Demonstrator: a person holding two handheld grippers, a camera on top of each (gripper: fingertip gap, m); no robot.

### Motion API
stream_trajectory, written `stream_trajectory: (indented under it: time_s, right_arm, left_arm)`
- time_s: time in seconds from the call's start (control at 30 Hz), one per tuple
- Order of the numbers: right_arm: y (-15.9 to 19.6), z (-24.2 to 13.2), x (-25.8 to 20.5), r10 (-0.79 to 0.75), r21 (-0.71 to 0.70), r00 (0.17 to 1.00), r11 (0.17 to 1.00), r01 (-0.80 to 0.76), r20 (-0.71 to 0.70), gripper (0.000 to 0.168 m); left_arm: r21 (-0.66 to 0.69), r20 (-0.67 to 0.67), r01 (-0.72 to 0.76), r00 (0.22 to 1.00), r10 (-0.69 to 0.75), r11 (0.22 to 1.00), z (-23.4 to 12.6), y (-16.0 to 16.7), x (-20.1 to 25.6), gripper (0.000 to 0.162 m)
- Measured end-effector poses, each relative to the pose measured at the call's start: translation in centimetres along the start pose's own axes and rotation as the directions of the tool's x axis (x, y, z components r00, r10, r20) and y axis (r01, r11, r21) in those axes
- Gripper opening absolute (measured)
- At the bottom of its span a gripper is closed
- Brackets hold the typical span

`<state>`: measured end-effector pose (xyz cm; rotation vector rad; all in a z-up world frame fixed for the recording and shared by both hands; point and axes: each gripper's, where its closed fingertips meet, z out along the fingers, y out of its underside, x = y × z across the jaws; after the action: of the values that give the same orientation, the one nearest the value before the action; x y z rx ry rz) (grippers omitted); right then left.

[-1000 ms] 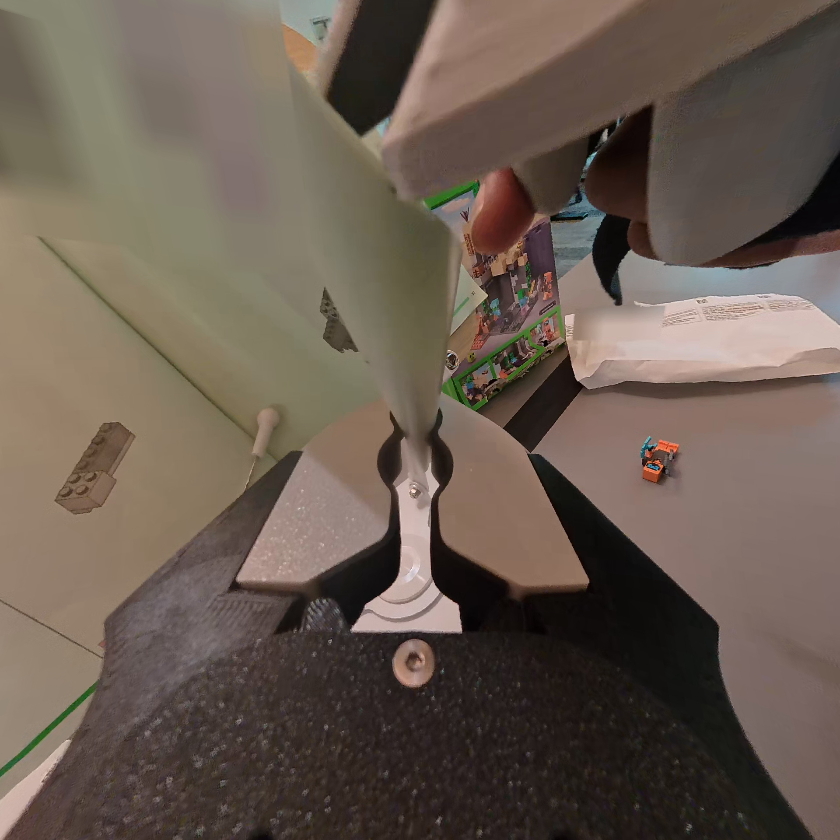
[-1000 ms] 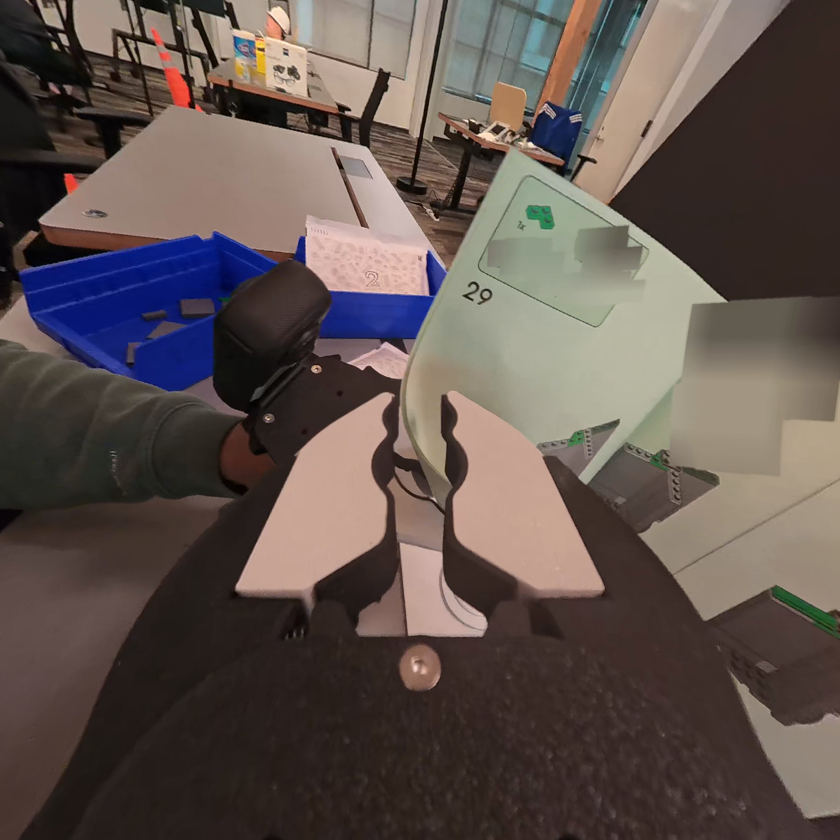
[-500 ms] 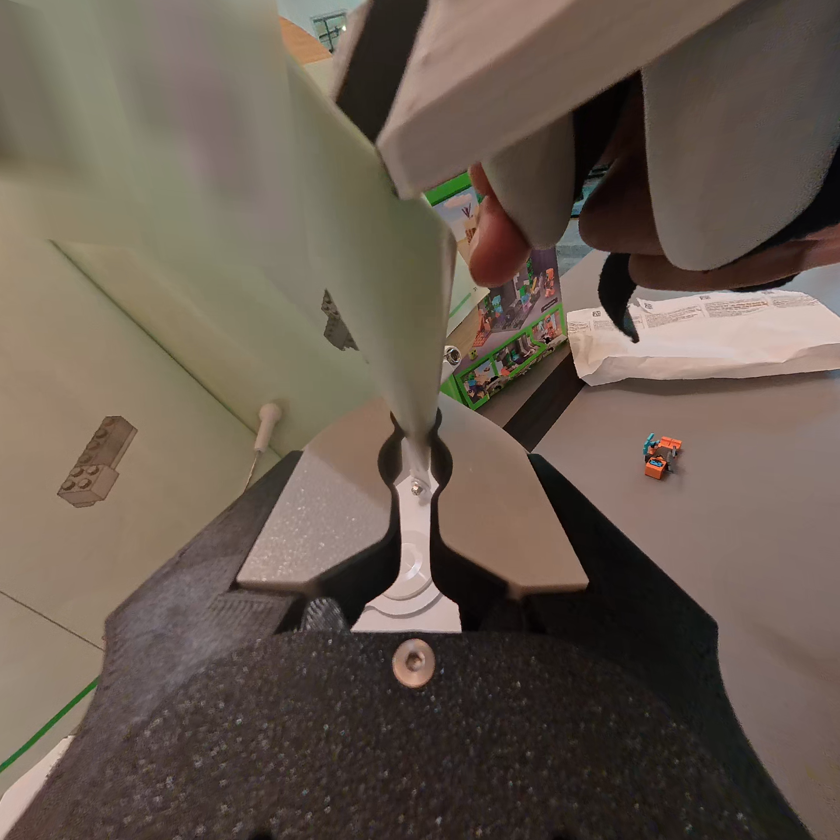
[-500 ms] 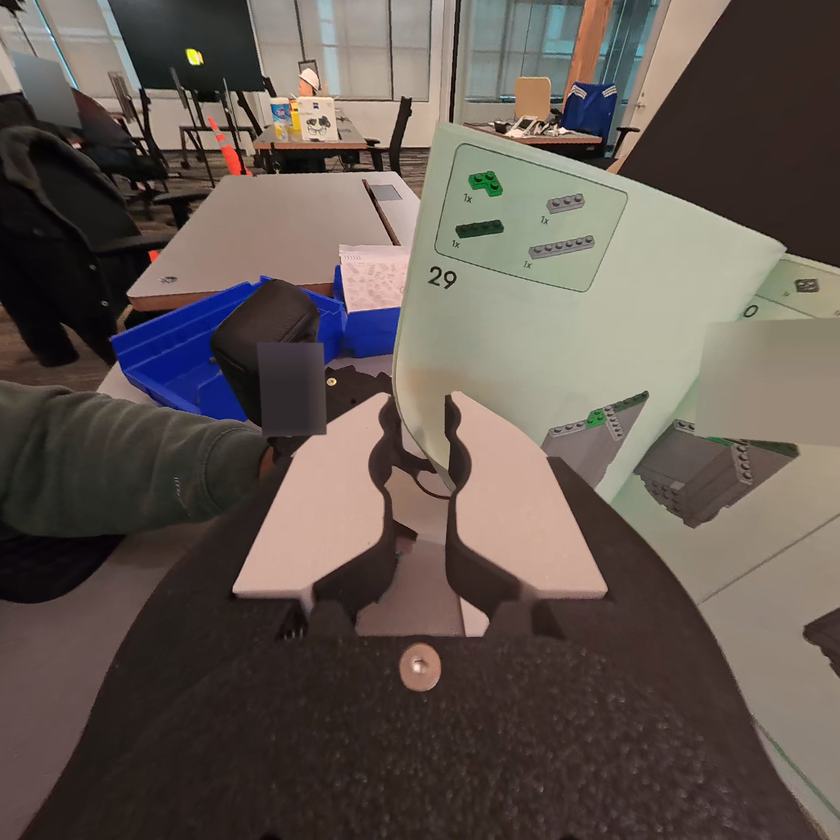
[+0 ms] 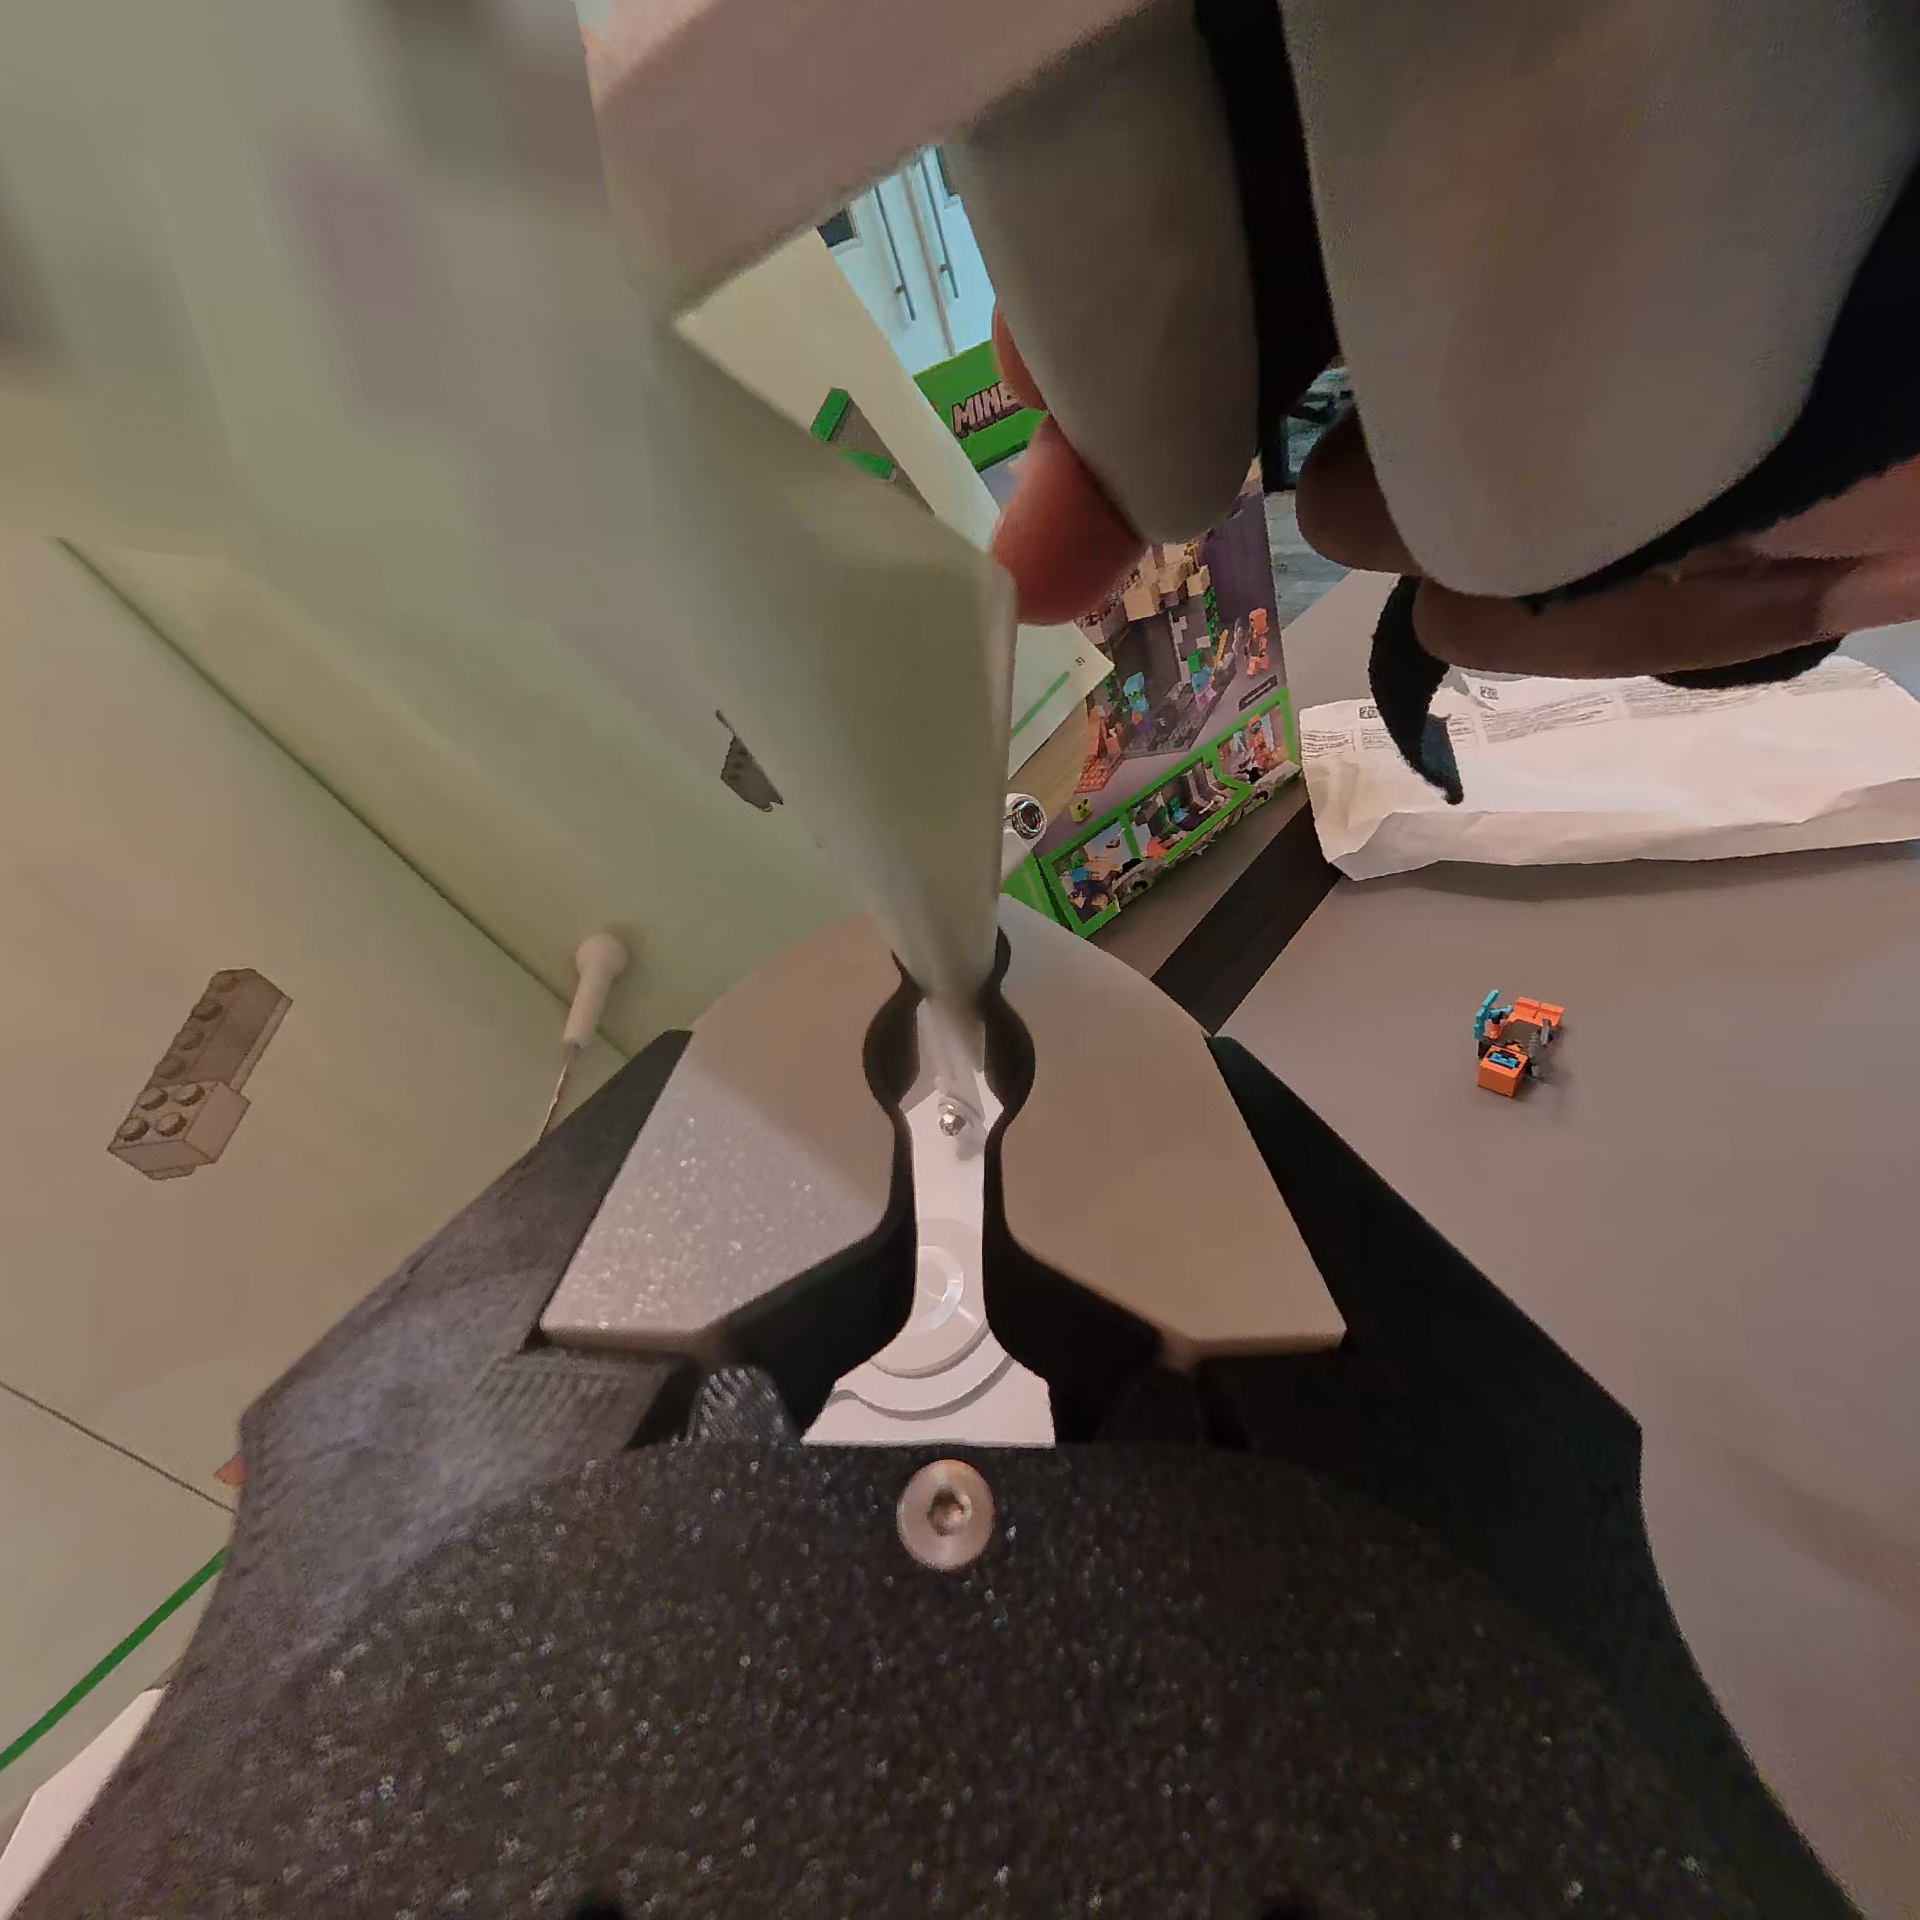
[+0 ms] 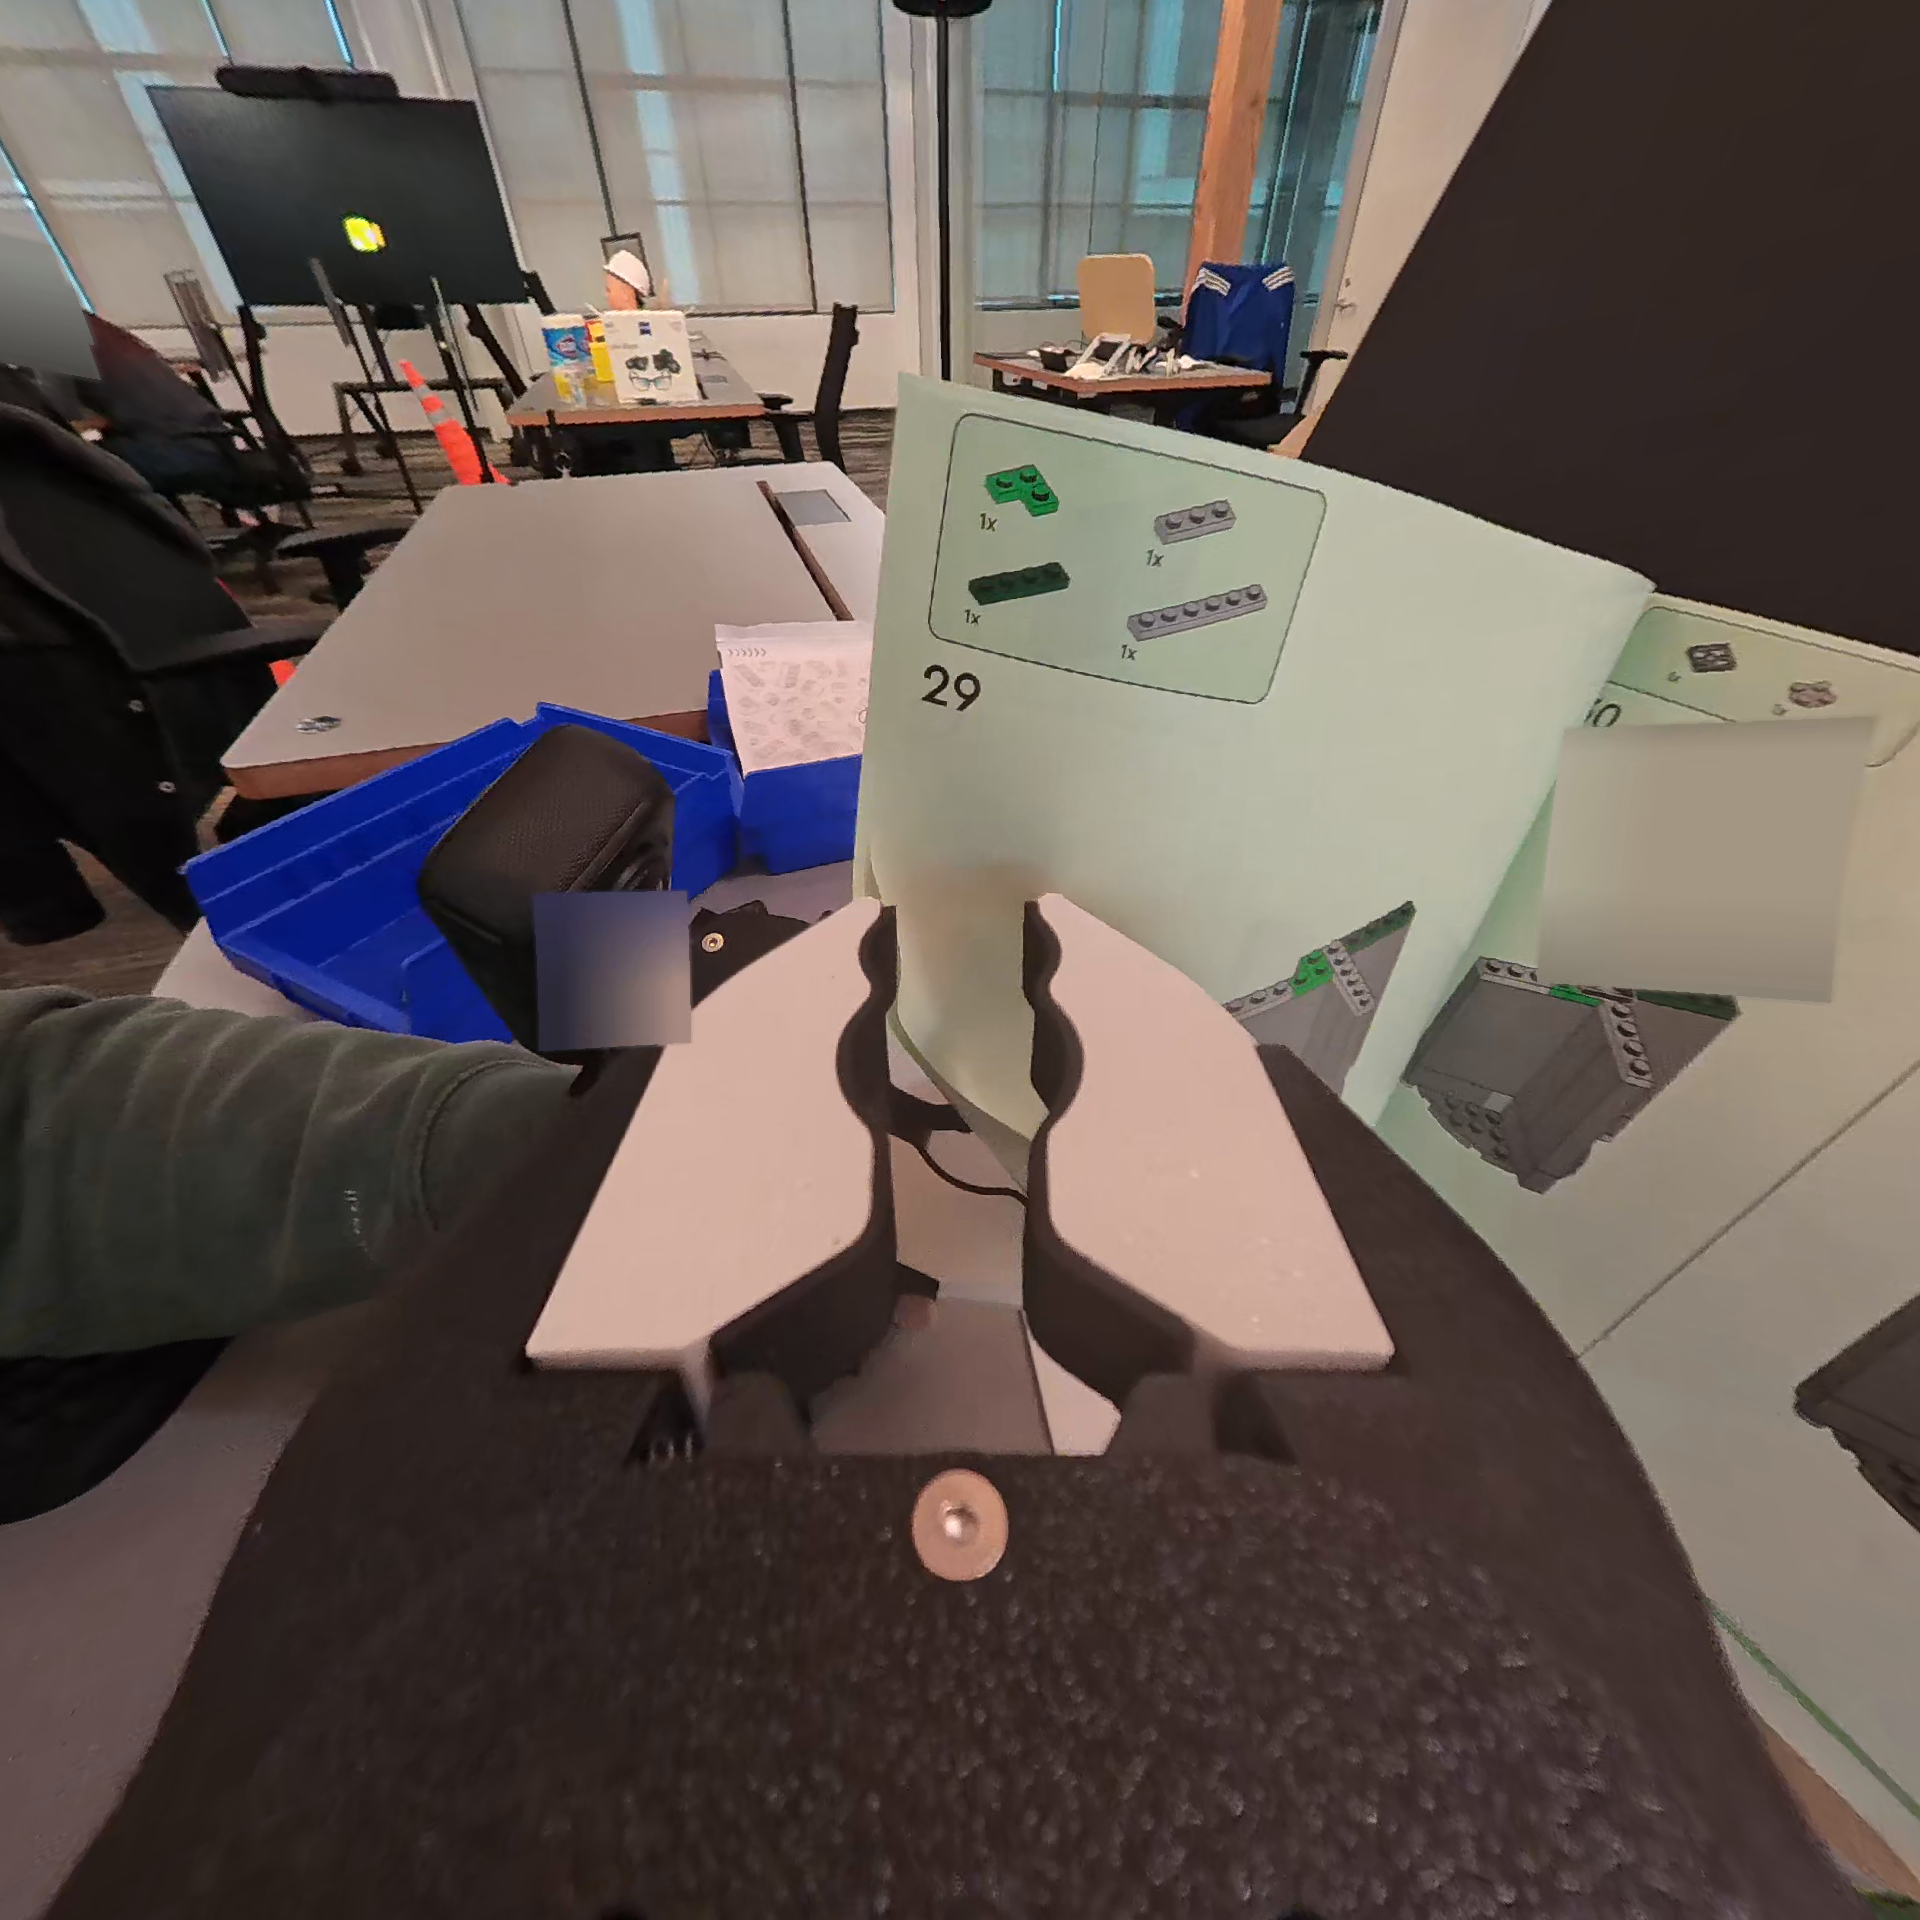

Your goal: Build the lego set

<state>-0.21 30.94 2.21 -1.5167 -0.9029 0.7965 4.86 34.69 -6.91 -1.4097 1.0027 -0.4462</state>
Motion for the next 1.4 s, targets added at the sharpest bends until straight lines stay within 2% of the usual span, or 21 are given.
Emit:
stream_trajectory:
  time_s: [0.1,0.23,0.37,0.5,0.6,0.7,0.87,0.97,1.13,1.4]
  right_arm:
    - [0.0,0.0,-0.1,-0.055,-0.004,0.998,0.998,0.055,-0.032,0.024]
    - [0.2,-0.1,-0.1,-0.207,-0.045,0.971,0.978,0.203,-0.121,0.024]
    - [0.6,0.0,-0.1,-0.378,-0.121,0.898,0.925,0.359,-0.225,0.023]
    - [1.0,-0.3,0.1,-0.460,-0.200,0.834,0.887,0.416,-0.306,0.022]
    - [1.0,-0.7,0.4,-0.497,-0.228,0.791,0.867,0.442,-0.356,0.006]
    - [1.7,-0.7,0.4,-0.482,-0.240,0.808,0.875,0.420,-0.340,0.001]
    - [1.6,-1.1,0.0,-0.428,-0.183,0.849,0.903,0.389,-0.310,0.000]
    - [1.2,-1.1,-0.9,-0.359,-0.120,0.901,0.933,0.339,-0.245,0.013]
    - [0.9,-0.9,-1.4,-0.244,-0.045,0.961,0.970,0.240,-0.131,0.022]
    - [1.3,-0.7,-0.6,-0.191,-0.033,0.974,0.982,0.188,-0.119,0.022]
  left_arm:
    - [-0.004,0.001,0.000,1.000,0.000,1.000,0.0,0.0,0.0,0.007]
    - [-0.026,0.023,-0.013,1.000,0.013,1.000,0.1,0.3,-0.2,0.006]
    - [-0.060,0.064,-0.065,0.996,0.069,0.996,0.2,0.6,-0.3,0.006]
    - [-0.070,0.095,-0.109,0.989,0.115,0.992,0.2,0.5,-0.3,0.006]
    - [-0.067,0.097,-0.134,0.985,0.140,0.989,0.3,0.4,-0.1,0.005]
    - [-0.061,0.091,-0.139,0.985,0.145,0.988,0.3,0.3,0.0,0.005]
    - [-0.056,0.077,-0.131,0.988,0.135,0.990,0.2,0.3,-0.1,0.006]
    - [-0.052,0.073,-0.129,0.988,0.133,0.990,0.2,0.4,-0.1,0.006]
    - [-0.046,0.070,-0.123,0.990,0.126,0.991,0.3,0.3,0.0,0.006]
    - [-0.047,0.069,-0.125,0.989,0.128,0.991,0.3,0.5,0.0,0.007]
